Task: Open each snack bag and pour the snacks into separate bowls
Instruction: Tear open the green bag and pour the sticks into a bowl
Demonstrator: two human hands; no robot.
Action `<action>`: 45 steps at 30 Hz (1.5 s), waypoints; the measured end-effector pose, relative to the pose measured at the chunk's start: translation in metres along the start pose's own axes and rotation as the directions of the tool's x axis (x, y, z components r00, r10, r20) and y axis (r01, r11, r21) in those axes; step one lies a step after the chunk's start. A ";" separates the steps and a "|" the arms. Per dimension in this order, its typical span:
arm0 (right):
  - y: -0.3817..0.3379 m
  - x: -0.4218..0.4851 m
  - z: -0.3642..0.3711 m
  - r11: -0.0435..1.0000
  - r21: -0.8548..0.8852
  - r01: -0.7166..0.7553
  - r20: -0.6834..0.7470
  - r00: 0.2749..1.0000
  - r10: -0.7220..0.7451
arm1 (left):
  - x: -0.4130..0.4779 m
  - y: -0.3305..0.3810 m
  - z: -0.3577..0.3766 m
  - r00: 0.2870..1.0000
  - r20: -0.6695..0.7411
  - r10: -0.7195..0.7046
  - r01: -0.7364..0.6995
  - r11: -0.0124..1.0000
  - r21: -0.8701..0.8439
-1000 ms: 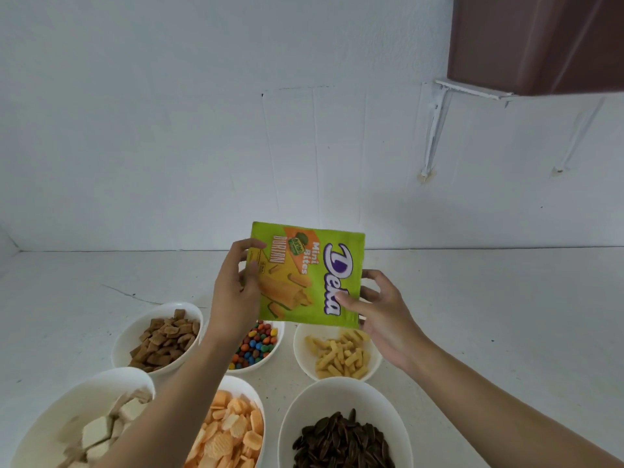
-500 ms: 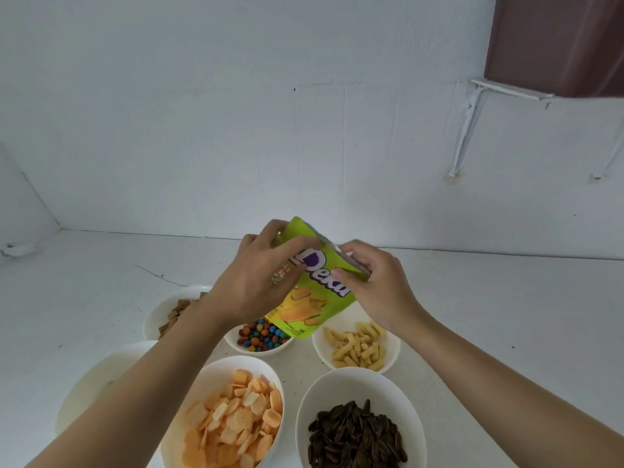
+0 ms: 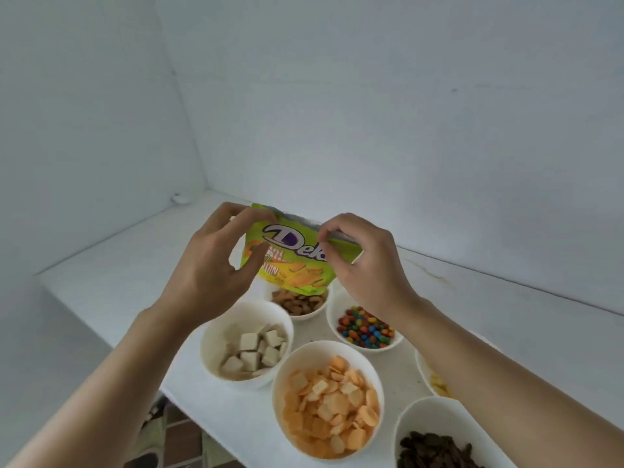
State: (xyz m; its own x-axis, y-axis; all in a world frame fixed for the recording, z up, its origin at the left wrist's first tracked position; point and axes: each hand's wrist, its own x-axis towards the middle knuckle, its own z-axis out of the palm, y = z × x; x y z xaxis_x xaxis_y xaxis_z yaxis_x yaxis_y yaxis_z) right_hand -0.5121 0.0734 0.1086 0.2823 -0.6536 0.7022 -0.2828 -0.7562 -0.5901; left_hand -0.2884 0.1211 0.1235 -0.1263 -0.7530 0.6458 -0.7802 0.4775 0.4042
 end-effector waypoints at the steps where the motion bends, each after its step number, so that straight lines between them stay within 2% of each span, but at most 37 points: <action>1: -0.007 0.007 0.017 1.000 0.025 0.010 0.024 1.000 -0.011 | -0.008 -0.008 -0.016 0.999 -0.023 -0.029 0.030 0.999 0.024; 6: -0.050 0.029 0.112 0.990 0.140 0.017 0.195 0.980 -0.045 | -0.066 -0.049 -0.100 0.975 -0.141 -0.170 0.190 0.971 0.143; 10: -0.092 0.035 0.198 0.980 0.198 0.005 0.312 0.948 -0.068 | -0.125 -0.091 -0.169 0.938 -0.183 -0.296 0.337 0.903 0.268; 14: -0.131 0.025 0.287 0.970 0.240 -0.023 0.395 0.916 -0.076 | -0.191 -0.140 -0.234 0.878 -0.116 -0.465 0.471 0.789 0.396; 18: -0.159 -0.003 0.377 0.966 0.253 -0.047 0.487 0.870 -0.085 | -0.259 -0.184 -0.272 0.777 0.009 -0.629 0.542 0.677 0.498; 25: -0.179 -0.058 0.498 0.973 0.228 -0.038 0.661 0.739 -0.126 | -0.347 -0.239 -0.301 0.667 0.015 -0.745 0.620 0.566 0.543; 30: -0.158 -0.104 0.553 0.976 0.194 -0.099 0.752 0.653 -0.083 | -0.398 -0.279 -0.281 0.582 0.038 -0.812 0.686 0.516 0.512; 35: -0.110 -0.165 0.616 0.970 0.165 -0.181 0.829 0.559 -0.036 | -0.465 -0.330 -0.226 0.569 0.033 -0.822 0.713 0.512 0.480; 42: 0.003 -0.303 0.726 0.949 0.104 -0.299 0.911 0.410 0.030 | -0.601 -0.420 -0.116 0.414 0.122 -0.902 0.764 0.417 0.492; 45: 0.052 -0.365 0.770 0.957 0.087 -0.277 0.935 0.353 0.018 | -0.658 -0.457 -0.063 0.366 0.141 -0.920 0.785 0.387 0.484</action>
State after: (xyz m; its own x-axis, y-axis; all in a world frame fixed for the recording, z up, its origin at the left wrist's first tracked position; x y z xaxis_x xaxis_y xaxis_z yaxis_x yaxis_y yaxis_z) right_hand 0.0761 0.2477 -0.4849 0.9521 -0.2743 -0.1348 -0.2694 -0.5451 -0.7939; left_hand 0.1903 0.4269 -0.4455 0.5851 -0.7787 -0.2263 -0.6974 -0.6256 0.3495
